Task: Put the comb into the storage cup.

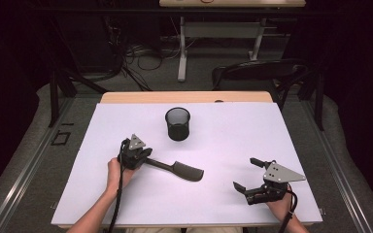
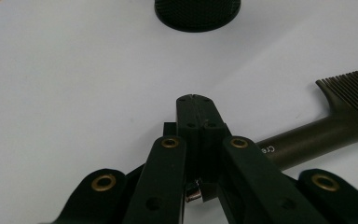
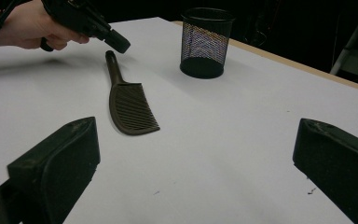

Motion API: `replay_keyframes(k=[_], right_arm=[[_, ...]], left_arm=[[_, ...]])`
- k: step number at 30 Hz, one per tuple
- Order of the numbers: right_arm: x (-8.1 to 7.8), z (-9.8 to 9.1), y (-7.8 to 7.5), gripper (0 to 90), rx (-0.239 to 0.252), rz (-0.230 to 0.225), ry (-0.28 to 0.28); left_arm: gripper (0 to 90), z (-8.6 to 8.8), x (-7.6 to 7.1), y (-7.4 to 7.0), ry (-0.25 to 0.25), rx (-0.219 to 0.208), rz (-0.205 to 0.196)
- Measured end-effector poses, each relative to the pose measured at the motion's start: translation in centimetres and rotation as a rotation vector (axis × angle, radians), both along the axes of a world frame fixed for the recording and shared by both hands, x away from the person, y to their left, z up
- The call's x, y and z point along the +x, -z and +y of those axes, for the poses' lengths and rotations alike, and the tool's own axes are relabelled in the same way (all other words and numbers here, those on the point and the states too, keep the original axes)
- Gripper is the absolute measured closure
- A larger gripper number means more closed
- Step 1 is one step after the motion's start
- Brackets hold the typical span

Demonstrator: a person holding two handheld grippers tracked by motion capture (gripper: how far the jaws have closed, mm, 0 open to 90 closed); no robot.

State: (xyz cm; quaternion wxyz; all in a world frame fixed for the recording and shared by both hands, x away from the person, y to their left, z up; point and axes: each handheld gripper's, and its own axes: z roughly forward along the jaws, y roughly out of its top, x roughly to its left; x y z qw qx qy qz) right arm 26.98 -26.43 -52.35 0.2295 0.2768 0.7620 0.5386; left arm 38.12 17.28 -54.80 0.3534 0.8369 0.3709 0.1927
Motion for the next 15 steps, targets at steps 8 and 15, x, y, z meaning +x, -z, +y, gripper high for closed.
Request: replay_keyframes(k=[8,15], right_arm=[[0.04,-0.01,0.03,0.2,0.001,-0.002,0.0],[-0.12,-0.08,-0.04,0.3,-0.001,0.0,0.0]], left_arm=[[90.0,-0.06,-0.2,0.18,0.009,0.024,0.021],[90.0,0.06,-0.27,0.19,0.014,0.027,0.035]])
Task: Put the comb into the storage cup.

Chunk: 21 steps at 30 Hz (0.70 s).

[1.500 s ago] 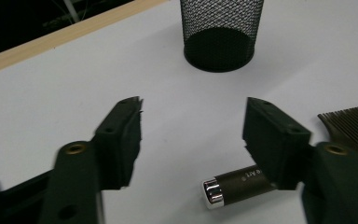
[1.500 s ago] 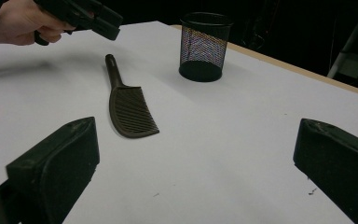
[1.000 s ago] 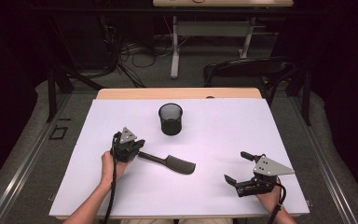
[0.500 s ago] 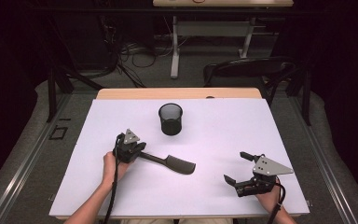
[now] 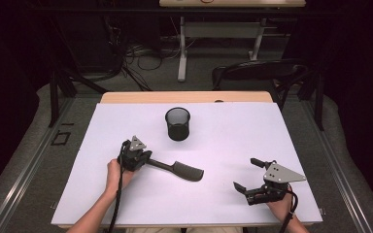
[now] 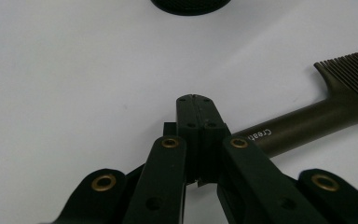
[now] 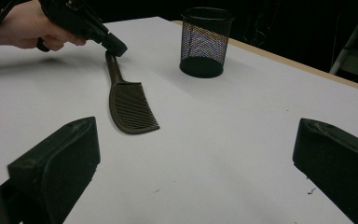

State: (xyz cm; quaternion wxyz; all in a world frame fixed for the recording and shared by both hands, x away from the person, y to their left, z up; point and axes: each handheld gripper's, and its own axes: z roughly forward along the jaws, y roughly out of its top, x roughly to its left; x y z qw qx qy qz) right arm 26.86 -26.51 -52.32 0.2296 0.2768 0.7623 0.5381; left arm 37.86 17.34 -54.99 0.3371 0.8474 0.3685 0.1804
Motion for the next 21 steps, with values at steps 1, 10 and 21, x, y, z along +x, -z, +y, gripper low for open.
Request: replay_keyframes(k=[1,10,21], right_arm=[[0.0,0.03,0.01,0.3,0.002,-0.003,0.0],[-0.01,0.03,0.01,0.4,-0.003,-0.002,0.0],[0.05,0.04,0.04,0.4,-0.01,-0.001,-0.007]], left_arm=[[90.0,0.02,0.0,0.03,0.001,-0.002,0.003],[90.0,-0.05,-0.3,0.02,0.015,0.01,0.015],[90.0,-0.16,-0.92,0.16,0.034,0.022,0.032]])
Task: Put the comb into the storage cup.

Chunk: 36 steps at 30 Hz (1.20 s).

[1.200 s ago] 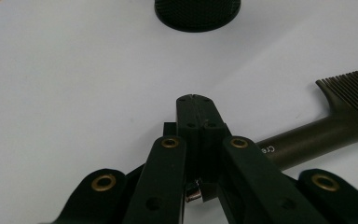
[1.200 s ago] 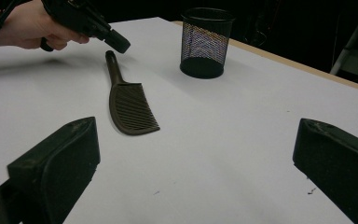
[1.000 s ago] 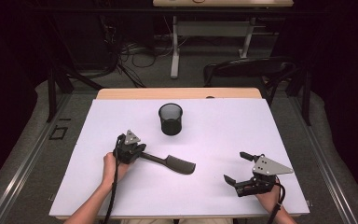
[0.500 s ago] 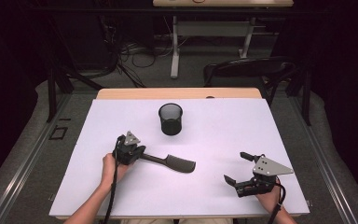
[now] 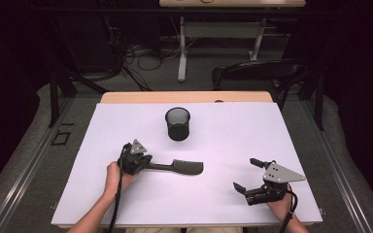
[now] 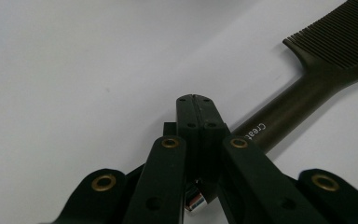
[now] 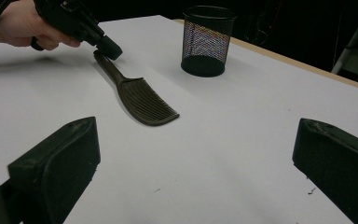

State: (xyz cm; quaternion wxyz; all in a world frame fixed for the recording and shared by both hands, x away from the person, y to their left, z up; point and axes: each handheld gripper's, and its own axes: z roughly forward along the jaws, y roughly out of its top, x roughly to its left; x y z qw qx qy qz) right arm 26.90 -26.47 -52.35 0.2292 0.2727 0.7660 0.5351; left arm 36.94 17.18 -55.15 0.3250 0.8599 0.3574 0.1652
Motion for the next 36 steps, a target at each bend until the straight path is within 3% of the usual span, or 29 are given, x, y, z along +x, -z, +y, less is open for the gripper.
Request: replay_keyframes(k=[36], right_arm=[[0.0,0.0,0.0,0.4,0.004,0.0,-0.001]], left_arm=[[90.0,0.0,-1.1,0.0,0.032,0.02,0.032]])
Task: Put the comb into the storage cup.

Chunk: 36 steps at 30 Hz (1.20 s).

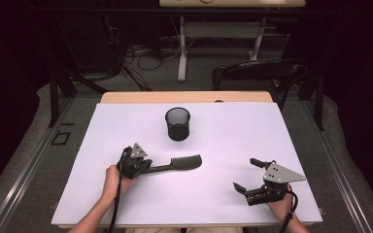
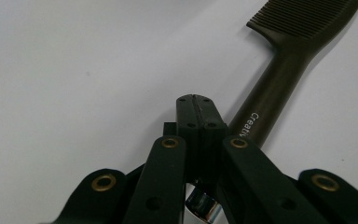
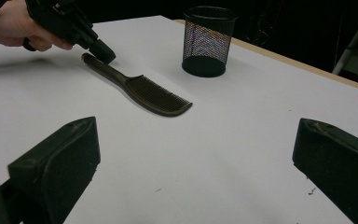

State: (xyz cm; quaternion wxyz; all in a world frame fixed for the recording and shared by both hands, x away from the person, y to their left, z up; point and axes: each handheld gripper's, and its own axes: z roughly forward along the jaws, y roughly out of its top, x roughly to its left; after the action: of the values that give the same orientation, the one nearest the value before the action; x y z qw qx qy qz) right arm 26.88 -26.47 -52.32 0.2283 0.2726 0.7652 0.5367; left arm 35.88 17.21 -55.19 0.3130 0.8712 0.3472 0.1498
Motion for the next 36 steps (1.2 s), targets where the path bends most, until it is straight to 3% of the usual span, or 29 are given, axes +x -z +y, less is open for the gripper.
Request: replay_keyframes(k=[36], right_arm=[[-0.04,0.09,-0.01,0.5,0.0,0.004,-0.007]], left_arm=[[90.0,-0.3,-0.74,-0.01,0.004,0.002,0.039]])
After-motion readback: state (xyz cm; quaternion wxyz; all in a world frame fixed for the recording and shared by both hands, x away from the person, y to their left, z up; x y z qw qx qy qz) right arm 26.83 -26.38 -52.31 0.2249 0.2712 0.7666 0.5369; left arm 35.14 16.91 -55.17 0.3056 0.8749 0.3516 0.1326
